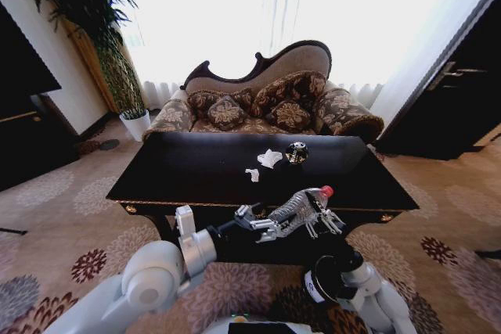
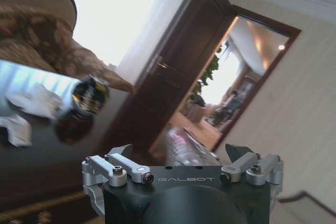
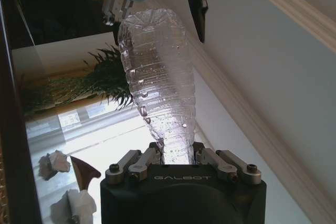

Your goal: Move to the front of the table and place the trash on the table into the trash bin.

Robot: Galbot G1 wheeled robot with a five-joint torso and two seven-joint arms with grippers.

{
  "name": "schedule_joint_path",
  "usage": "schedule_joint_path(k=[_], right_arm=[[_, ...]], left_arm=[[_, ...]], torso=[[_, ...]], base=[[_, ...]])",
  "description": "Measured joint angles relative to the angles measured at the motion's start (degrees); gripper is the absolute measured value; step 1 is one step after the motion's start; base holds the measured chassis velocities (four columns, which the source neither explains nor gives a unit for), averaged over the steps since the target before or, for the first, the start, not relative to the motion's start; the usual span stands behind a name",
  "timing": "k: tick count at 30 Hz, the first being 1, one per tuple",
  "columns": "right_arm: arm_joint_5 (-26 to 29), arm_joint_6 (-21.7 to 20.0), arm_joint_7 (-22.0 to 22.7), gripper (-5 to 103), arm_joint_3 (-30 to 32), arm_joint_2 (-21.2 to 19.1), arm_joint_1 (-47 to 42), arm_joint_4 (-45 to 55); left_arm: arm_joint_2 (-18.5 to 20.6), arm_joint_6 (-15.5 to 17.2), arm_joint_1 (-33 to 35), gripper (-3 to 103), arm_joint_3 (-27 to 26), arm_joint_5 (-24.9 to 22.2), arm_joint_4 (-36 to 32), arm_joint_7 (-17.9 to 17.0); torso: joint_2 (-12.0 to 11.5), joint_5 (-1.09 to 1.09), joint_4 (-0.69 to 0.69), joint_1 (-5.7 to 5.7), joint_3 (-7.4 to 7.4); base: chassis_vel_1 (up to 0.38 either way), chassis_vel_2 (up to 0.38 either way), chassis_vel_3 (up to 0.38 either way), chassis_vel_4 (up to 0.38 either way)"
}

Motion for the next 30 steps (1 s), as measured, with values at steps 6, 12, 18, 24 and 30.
schedule_joint_path(k=[6, 12, 18, 24, 30], right_arm=[[6.37, -0.01, -1.48, 24, -0.05, 0.93, 0.44, -4.97], [15.34, -0.04, -3.77, 24, 1.56, 1.01, 0.64, -10.51], [26.89, -0.09, -7.33, 24, 2.62, 0.76, -0.94, -14.99], [39.17, -0.13, -10.05, 24, 2.43, -0.1, -3.17, -23.05], [50.33, -0.53, -12.63, 24, 1.28, -1.53, -3.42, -30.76]], left_arm=[[2.57, -2.5, 6.04, 100, -11.36, 7.34, 0.02, 0.23], [5.32, -4.96, 11.76, 100, -24.96, 11.81, 0.02, 0.99], [6.23, -7.19, 12.87, 100, -30.71, 16.14, 1.58, 0.89], [5.16, -10.7, 14.87, 100, -32.63, 21.82, 8.85, 3.05], [2.51, -12.91, 21.6, 100, -39.16, 23.83, 13.23, 5.55]], torso=[[0.0, 0.0, 0.01, 0.0, 0.0], [0.0, 0.01, 0.01, 0.0, 0.0], [0.0, 0.01, 0.0, 0.0, 0.0], [0.0, 0.0, 0.0, 0.0, 0.0], [0.0, 0.0, -0.02, 0.0, 0.0]], base=[[0.0, 0.0, 0.0, 0.0], [0.0, 0.0, 0.0, 0.0], [0.0, 0.0, 0.0, 0.0], [0.0, 0.0, 0.0, 0.0], [0.0, 0.0, 0.0, 0.0]])
